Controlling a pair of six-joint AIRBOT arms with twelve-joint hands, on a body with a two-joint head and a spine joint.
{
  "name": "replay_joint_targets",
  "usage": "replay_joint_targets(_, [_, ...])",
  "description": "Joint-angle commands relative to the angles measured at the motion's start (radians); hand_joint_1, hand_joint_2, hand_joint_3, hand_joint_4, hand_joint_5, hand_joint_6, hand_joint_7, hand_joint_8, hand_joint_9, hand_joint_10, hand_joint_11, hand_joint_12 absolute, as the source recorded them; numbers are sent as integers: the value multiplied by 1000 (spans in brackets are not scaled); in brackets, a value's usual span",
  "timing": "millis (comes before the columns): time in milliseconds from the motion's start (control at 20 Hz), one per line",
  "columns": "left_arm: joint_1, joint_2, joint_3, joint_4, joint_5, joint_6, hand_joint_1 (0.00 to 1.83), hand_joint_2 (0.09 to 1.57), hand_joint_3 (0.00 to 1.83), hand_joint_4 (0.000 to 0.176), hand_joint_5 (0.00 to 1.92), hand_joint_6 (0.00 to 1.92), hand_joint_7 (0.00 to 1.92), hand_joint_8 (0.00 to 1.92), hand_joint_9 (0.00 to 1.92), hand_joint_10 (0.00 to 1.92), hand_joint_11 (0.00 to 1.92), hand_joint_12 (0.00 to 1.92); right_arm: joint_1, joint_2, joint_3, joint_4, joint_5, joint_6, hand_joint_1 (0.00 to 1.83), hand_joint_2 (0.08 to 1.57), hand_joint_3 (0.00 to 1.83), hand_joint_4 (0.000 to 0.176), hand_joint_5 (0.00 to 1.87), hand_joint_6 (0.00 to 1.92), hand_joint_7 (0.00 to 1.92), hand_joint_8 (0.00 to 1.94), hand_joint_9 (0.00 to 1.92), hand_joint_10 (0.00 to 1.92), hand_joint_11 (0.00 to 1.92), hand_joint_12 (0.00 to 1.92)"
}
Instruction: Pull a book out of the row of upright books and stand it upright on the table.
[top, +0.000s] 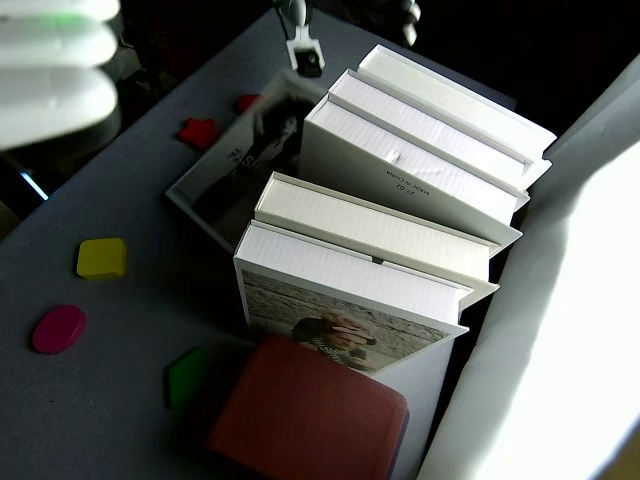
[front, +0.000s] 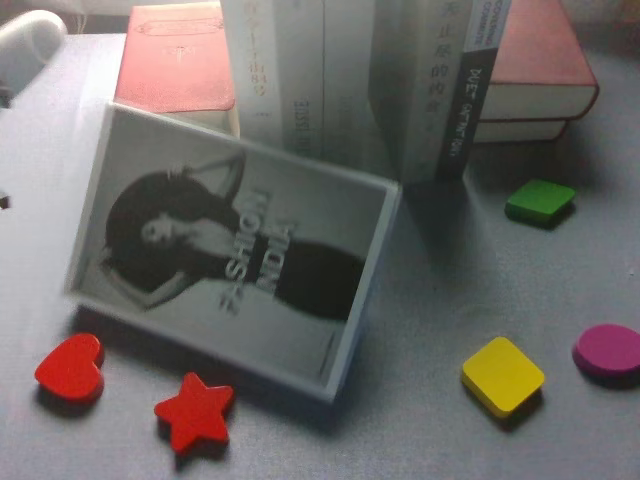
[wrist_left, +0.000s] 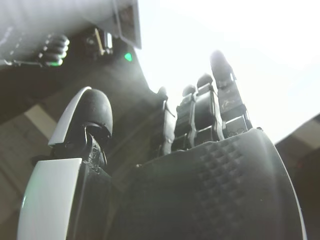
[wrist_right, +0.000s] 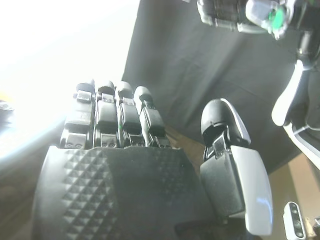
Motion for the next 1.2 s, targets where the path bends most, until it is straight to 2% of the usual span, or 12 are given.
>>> replay_joint_targets(0, [7, 18, -15, -25, -159, 7, 523, 1421, 2, 72, 100, 8, 0, 0, 0, 0, 0, 146, 5, 8, -9, 62, 111, -8, 56, 1327, 0, 0, 0, 0, 0, 0, 0, 0, 0, 0])
replay_joint_targets(100, [29, 49, -47, -38, -187, 28, 512, 1433, 2, 67, 91, 4, 0, 0, 0, 0, 0, 274, -5, 21, -30, 80, 120, -39, 124, 1317, 0, 0, 0, 0, 0, 0, 0, 0, 0, 0])
replay_joint_targets(150, [27, 53, -52, -31, -187, 37, 339, 1358, 0, 73, 39, 3, 0, 0, 0, 0, 0, 73, -15, 26, -37, 90, 130, -54, 192, 1307, 0, 0, 0, 0, 0, 0, 0, 0, 22, 14])
replay_joint_targets(200, [21, 51, -52, -19, -187, 37, 348, 1352, 0, 44, 39, 3, 0, 0, 0, 0, 12, 9, -29, 35, -50, 105, 148, -74, 188, 1325, 0, 0, 0, 0, 0, 0, 0, 0, 25, 24])
replay_joint_targets(250, [14, 47, -51, -12, -187, 37, 338, 1349, 0, 42, 34, 1, 0, 0, 0, 0, 3, 3, -38, 42, -61, 113, 158, -88, 185, 1327, 1, 0, 0, 0, 0, 0, 0, 0, 4, 176])
replay_joint_targets(300, [9, 42, -50, -7, -187, 37, 314, 1353, 0, 48, 17, 1, 0, 0, 0, 0, 0, 0, -41, 46, -69, 116, 160, -99, 192, 1327, 1, 0, 0, 0, 0, 0, 0, 0, 0, 138])
replay_joint_targets(400, [8, 35, -45, -6, -186, 33, 235, 1356, 0, 55, 2, 3, 0, 0, 0, 0, 0, 382, -44, 36, -70, 116, 160, -106, 233, 1340, 2, 0, 0, 0, 0, 0, 0, 0, 0, 82])
replay_joint_targets(450, [8, 29, -40, -6, -186, 27, 206, 1350, 0, 81, 0, 0, 0, 0, 0, 0, 0, 227, -46, 31, -70, 116, 160, -108, 264, 1343, 2, 0, 0, 0, 0, 0, 0, 0, 0, 30])
replay_joint_targets(550, [8, 25, -39, -6, -186, 23, 169, 1342, 0, 89, 0, 0, 0, 0, 0, 0, 0, 16, -56, 21, -69, 122, 166, -116, 257, 1359, 7, 0, 0, 0, 0, 0, 0, 0, 6, 29])
replay_joint_targets(850, [1, 17, -35, 2, -186, 22, 216, 1350, 3, 130, 0, 0, 0, 0, 0, 0, 5, 2, -114, 17, -75, 169, 232, -131, 231, 1371, 1, 0, 0, 0, 0, 0, 0, 0, 0, 304])
replay_joint_targets(1000, [-2, 5, -26, 3, -184, 20, 280, 1361, 3, 82, 0, 0, 0, 0, 0, 0, 0, 0, -162, 11, -80, 208, 282, -153, 240, 1364, 2, 0, 0, 0, 0, 0, 0, 0, 0, 236])
replay_joint_targets(1150, [-6, -7, -16, 9, -184, 10, 263, 1369, 4, 99, 0, 0, 0, 0, 0, 0, 52, 25, -198, 7, -80, 239, 315, -164, 289, 1370, 0, 0, 0, 0, 0, 0, 0, 0, 0, 107])
